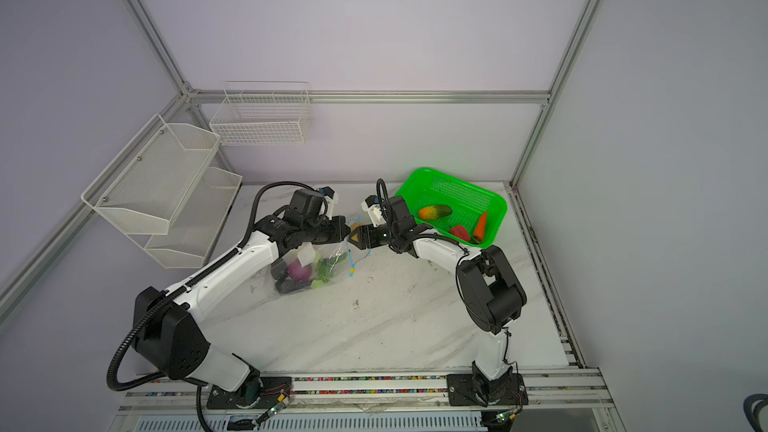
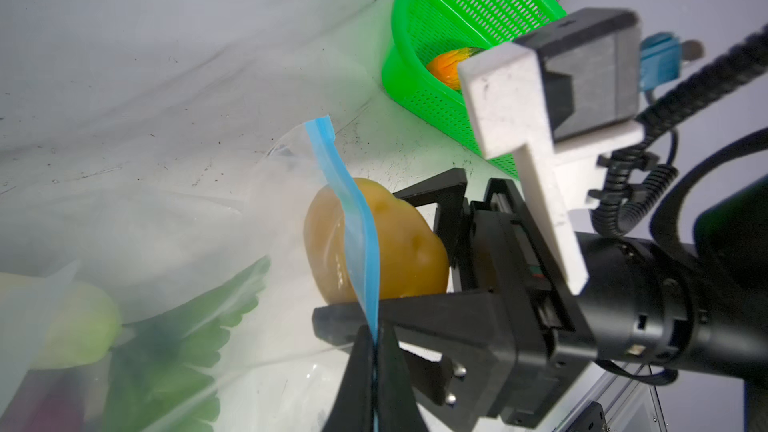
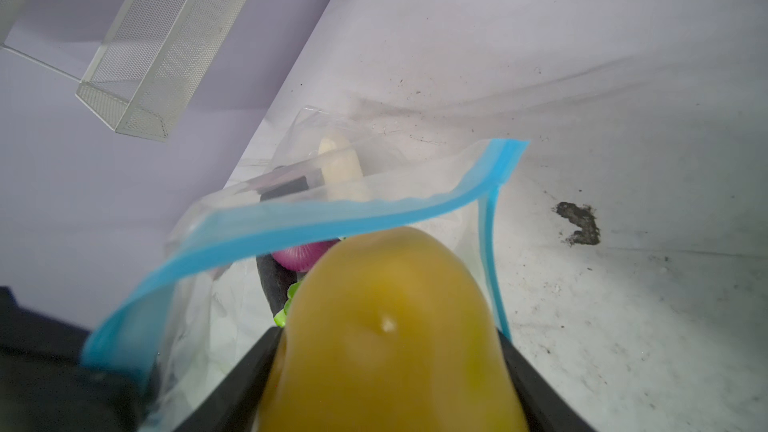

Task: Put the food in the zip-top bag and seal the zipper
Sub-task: 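Carry the yellow potato to the bag mouth held by the left gripper, then lower the potato into the bag and open the right gripper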

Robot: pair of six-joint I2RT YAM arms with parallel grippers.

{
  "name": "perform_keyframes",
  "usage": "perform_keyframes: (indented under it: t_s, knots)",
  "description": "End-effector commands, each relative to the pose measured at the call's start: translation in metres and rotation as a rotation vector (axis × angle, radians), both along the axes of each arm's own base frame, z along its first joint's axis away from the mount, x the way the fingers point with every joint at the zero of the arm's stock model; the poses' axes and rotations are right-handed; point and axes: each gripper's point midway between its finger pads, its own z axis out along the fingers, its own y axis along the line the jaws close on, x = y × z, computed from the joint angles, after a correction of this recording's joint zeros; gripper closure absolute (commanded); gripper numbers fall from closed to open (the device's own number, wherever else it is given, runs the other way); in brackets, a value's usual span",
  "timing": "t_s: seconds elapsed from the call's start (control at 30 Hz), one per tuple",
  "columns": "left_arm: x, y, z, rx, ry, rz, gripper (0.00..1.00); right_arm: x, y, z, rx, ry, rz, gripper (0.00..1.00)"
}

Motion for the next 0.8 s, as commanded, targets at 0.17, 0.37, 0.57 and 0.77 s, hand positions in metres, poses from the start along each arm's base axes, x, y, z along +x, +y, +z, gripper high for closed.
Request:
perform_keyframes:
  t_s: [0.17,0.37,0.57,0.77]
  knots:
    - [-0.001,-0.006,0.035,-0.062,-0.084,-0.008,1.0,0.009,0.003,-0.01,-0.052,-0.007,-0.014,0.5]
    - [-0.001,-0.006,0.035,-0.064,-0.083,-0.008,1.0,0.015,0.001,-0.021,-0.106,-0.011,-0.04,0.47]
    - [-0.001,-0.008,0.034,-0.066,-0.083,-0.012,1.0,0.019,0.002,-0.024,-0.125,-0.017,-0.06,0.43]
    - [-0.001,-0.009,0.033,-0.065,-0.08,-0.014,1.0,0.017,0.003,-0.03,-0.136,-0.009,-0.055,0.4]
